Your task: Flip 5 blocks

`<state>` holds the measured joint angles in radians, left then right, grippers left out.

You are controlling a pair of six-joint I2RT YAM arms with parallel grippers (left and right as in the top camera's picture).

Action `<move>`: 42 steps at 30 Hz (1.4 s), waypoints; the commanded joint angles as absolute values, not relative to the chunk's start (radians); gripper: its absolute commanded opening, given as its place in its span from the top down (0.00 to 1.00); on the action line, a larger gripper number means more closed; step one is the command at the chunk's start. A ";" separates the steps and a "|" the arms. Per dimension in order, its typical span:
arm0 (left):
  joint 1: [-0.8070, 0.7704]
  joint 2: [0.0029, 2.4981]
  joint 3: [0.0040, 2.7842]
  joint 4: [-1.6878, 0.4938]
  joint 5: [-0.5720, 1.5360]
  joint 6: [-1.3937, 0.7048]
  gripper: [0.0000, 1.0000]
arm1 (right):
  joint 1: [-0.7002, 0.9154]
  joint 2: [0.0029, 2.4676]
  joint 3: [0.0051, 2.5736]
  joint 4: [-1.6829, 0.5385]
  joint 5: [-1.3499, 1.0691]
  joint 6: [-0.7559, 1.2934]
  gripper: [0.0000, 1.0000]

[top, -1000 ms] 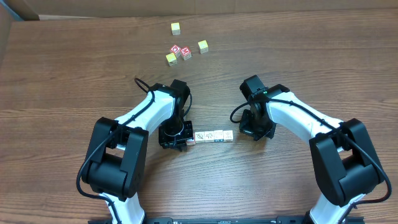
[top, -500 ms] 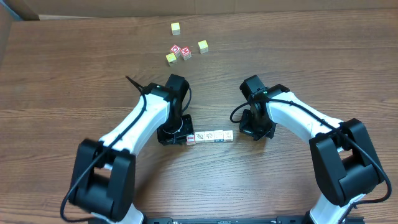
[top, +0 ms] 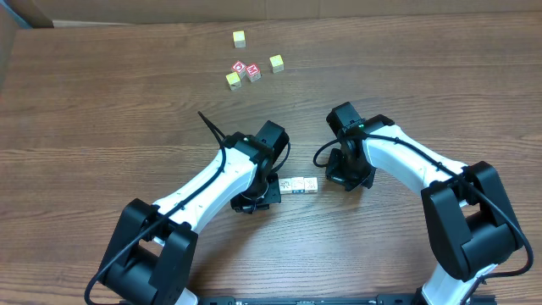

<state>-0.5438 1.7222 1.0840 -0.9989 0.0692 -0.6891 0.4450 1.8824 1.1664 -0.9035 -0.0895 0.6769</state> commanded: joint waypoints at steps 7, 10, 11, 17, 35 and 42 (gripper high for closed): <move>-0.550 1.711 1.030 -0.911 -0.015 -0.722 0.96 | 0.443 1.878 1.157 -0.895 -0.088 0.681 0.96; -0.550 1.711 1.030 -0.899 -0.040 -0.721 0.96 | 0.443 1.878 1.157 -0.894 -0.088 0.681 0.96; -0.550 1.711 1.030 -0.895 -0.044 -0.722 0.96 | 0.443 1.878 1.157 -0.894 -0.088 0.681 0.96; -0.550 1.711 1.030 -0.888 -0.044 -0.721 0.96 | 0.443 1.878 1.157 -0.894 -0.088 0.681 0.96; -0.550 1.711 1.030 -0.863 -0.017 -0.702 0.96 | 0.443 1.878 1.157 -0.895 -0.088 0.681 0.96; -0.541 1.668 1.090 -0.942 0.026 -0.651 0.96 | 0.443 1.878 1.158 -0.903 -0.094 0.681 0.96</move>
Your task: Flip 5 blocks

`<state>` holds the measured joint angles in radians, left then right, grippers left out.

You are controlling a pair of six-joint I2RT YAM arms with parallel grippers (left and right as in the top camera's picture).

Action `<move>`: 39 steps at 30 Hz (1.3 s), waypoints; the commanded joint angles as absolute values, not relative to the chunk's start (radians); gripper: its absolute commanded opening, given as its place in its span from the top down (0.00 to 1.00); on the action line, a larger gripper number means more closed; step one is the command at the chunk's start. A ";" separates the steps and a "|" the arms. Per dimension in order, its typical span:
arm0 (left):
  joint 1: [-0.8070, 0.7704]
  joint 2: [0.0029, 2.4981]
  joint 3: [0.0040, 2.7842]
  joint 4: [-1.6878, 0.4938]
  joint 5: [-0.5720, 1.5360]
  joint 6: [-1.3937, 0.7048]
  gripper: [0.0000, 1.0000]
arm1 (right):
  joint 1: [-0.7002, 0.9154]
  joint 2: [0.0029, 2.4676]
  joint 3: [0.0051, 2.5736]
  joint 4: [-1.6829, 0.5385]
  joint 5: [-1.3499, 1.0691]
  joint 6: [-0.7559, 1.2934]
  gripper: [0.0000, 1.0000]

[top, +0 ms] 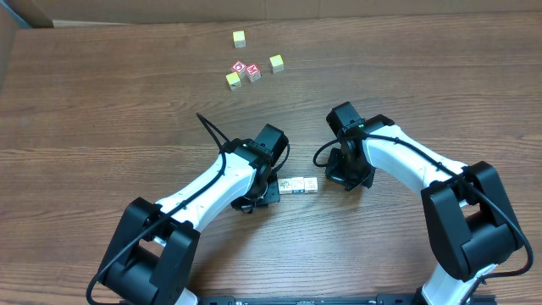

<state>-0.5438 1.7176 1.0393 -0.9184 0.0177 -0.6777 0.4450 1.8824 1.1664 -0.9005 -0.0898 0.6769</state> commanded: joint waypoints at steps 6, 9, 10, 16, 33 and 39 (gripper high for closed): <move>-0.443 1.608 1.189 -1.068 -0.029 -0.625 0.96 | 0.443 1.822 1.174 -0.929 -0.096 0.617 0.96; -0.385 1.608 1.193 -1.073 0.003 -0.578 0.96 | 0.443 1.780 1.174 -0.930 -0.123 0.618 0.96; -0.369 1.613 1.192 -1.074 0.005 -0.565 0.96 | 0.443 1.773 1.174 -0.929 -0.138 0.618 0.96; -0.341 1.664 1.171 -1.059 0.006 -0.519 0.96 | 0.450 1.776 1.171 -0.912 -0.185 0.622 0.96; -0.347 1.763 1.134 -0.981 0.045 -0.493 0.96 | 0.549 1.777 1.098 -0.783 -0.131 0.708 0.96; -0.348 1.763 1.122 -0.961 0.076 -0.494 0.96 | 0.550 1.777 1.098 -0.770 -0.132 0.708 0.96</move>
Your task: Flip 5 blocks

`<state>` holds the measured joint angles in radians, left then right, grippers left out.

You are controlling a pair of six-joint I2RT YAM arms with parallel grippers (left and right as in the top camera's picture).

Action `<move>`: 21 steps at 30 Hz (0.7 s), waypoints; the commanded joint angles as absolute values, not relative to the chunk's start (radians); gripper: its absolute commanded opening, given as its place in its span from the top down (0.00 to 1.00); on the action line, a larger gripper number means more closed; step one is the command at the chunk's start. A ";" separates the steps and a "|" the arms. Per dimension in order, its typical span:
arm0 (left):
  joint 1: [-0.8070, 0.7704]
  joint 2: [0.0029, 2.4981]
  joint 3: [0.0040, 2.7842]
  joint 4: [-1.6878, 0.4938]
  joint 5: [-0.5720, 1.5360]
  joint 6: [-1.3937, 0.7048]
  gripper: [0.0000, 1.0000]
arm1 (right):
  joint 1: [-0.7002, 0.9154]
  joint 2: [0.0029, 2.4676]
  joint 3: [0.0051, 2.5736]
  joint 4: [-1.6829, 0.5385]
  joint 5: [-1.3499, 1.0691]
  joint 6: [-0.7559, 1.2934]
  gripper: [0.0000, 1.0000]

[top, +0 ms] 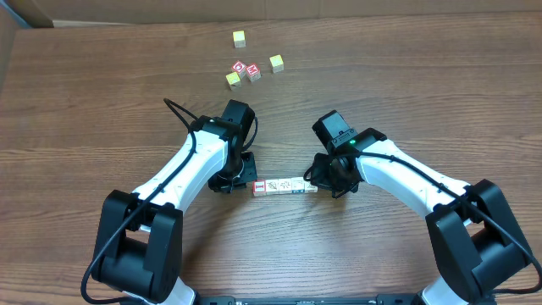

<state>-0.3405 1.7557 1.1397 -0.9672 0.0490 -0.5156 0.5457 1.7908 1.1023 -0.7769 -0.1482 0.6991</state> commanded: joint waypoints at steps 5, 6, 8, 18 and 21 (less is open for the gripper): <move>-0.348 1.763 1.082 -0.918 0.080 -0.503 0.96 | 0.559 1.777 1.098 -0.771 -0.132 0.709 0.96; -0.348 1.763 1.074 -0.910 0.081 -0.502 0.96 | 0.563 1.777 1.098 -0.770 -0.132 0.711 0.96; -0.348 1.763 1.066 -0.901 0.080 -0.502 0.96 | 0.569 1.777 1.098 -0.768 -0.132 0.711 0.96; -0.348 1.763 1.066 -0.857 0.114 -0.502 0.96 | 0.599 1.779 1.085 -0.738 -0.110 0.712 0.96; -0.348 1.763 1.066 -0.849 0.118 -0.502 0.96 | 0.599 1.779 1.085 -0.733 -0.110 0.712 0.96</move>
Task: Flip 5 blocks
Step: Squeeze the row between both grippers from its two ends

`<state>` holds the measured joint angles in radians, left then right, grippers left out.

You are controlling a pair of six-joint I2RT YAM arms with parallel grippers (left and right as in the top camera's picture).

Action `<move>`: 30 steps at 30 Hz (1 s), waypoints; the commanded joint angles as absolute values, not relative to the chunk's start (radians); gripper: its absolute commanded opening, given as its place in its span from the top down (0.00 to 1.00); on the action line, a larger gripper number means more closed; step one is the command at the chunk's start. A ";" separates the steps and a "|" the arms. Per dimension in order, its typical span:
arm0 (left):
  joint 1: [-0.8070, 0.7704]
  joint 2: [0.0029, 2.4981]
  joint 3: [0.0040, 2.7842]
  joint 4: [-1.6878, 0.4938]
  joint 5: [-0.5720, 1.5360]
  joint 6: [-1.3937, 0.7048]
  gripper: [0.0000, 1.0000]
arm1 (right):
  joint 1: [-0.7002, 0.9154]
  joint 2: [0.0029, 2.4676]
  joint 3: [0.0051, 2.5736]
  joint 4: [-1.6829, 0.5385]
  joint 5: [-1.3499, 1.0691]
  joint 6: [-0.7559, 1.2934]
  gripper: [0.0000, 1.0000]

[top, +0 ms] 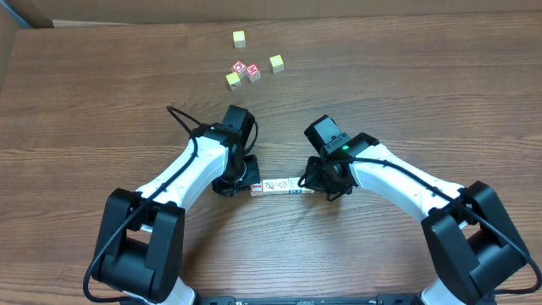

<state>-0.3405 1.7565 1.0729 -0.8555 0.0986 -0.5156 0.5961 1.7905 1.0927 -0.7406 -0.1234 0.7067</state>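
Note:
A short row of several small blocks (281, 185), white faces with a red one at the left end, lies on the table between my two grippers. My left gripper (243, 180) stands at the row's left end. Against the right end stands my right gripper (316, 180). Each wrist body hides its own fingers from the overhead camera, so I cannot tell whether either gripper is open or shut. It is also unclear whether the fingers touch the end blocks.
Several loose blocks sit at the far side of the wooden table (85, 110): a yellow block (239, 38), another yellow block (276, 63), a third yellow one (232, 80) and two red blocks (246, 70). Cardboard borders the table's far edge.
My right gripper has shifted slightly left, and the row of blocks sits a little further left. The left gripper has hardly moved.
At first my left gripper covered the row's left part, with only two white blocks showing beside the right gripper. It stayed so. Later the left gripper stood further left, the whole row showed, and the right gripper had closed in on its right end.

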 commanded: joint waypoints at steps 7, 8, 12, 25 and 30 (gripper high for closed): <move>-0.348 1.765 1.066 -0.859 0.121 -0.502 0.96 | 0.599 1.779 1.085 -0.734 -0.110 0.712 0.96; -0.348 1.765 1.066 -0.859 0.121 -0.502 0.96 | 0.599 1.779 1.085 -0.734 -0.110 0.712 0.96; -0.348 1.781 1.066 -0.860 0.124 -0.502 0.96 | 0.599 1.779 1.085 -0.735 -0.110 0.712 0.96; -0.347 1.812 1.076 -0.805 0.151 -0.501 0.96 | 0.599 1.779 1.085 -0.732 -0.110 0.743 0.96; -0.347 1.812 1.076 -0.790 0.150 -0.501 0.96 | 0.599 1.779 1.085 -0.718 -0.125 0.768 0.96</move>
<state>-0.3405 1.8011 1.0729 -0.8021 0.1162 -0.5156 0.5957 1.7905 1.0916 -0.7334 -0.1040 0.7410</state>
